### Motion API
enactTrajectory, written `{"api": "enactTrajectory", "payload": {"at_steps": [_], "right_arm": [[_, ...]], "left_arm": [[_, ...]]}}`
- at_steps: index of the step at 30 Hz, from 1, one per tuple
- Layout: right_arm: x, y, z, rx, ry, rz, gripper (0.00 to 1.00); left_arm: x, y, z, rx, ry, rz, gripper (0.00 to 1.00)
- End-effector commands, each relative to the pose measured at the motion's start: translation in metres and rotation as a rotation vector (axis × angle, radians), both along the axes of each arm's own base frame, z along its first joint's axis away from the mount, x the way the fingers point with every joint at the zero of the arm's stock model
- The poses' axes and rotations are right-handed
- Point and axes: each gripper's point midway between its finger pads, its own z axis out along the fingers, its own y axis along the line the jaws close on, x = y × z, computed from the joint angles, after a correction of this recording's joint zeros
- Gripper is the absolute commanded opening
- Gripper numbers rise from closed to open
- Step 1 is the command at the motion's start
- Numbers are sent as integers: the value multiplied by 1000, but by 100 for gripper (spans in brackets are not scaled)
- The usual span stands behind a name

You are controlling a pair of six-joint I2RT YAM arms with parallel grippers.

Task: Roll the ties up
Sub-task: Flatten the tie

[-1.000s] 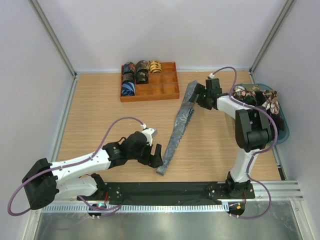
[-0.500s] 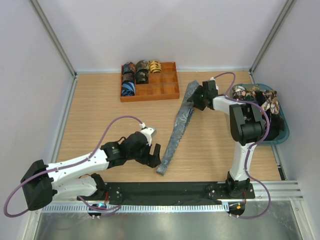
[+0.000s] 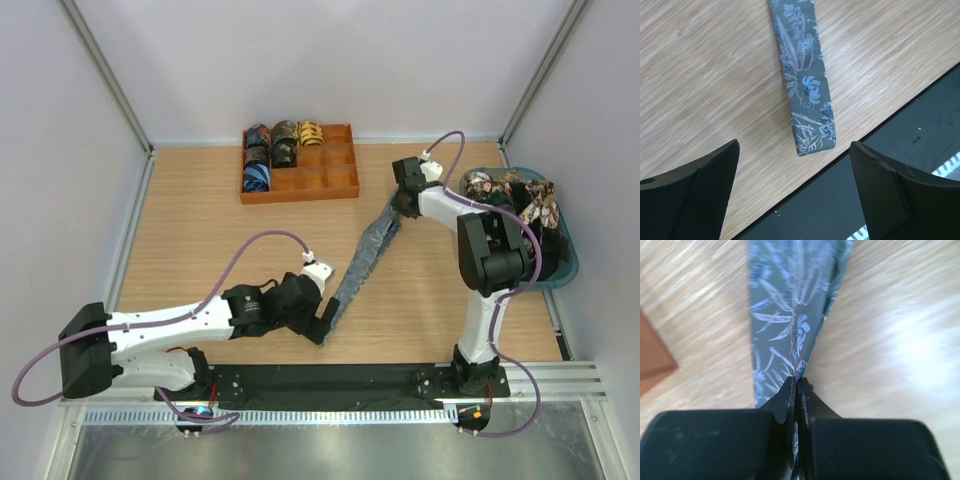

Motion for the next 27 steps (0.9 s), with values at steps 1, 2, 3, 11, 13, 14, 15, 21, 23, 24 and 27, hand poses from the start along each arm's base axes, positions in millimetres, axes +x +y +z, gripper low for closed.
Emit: {"api": "enactTrajectory", "payload": {"at_steps": [1,2,3,11,13,14,15,21,23,24,27], "right_arm": [[-13,-45,65,-331,-8,-54,1],[-16,-50,68,-368,10,-42,1],[-18,-55,71,-399,22,-50,1],[-17,-56,87,-455,86,22,1],[-12,-51,86,-432,88,46,1],[-11,-50,86,-420,86,49,1],[-9,-49,82,-414,94,54,1],[-3,-42,80,-368,92,80,1],[-3,-40,79,-363,87,82,1],[-3,-40,79,-361,88,84,1],[-2,-40,79,-352,88,89,1]], "left_arm": [[7,2,1,60,-52,28,92],[7,1,0,67,-54,26,92],[5,-1,-1,73,-57,16,92],[6,-15,-16,120,-51,-7,92],[7,-16,-19,137,-57,-3,92],[6,-16,-21,142,-58,-4,92],[5,-18,-19,142,-80,-10,92],[17,-18,-27,244,-178,-11,90],[24,-20,-25,276,-209,-2,84],[25,-21,-31,300,-208,-7,77],[28,-26,-36,327,-215,-23,62]]}}
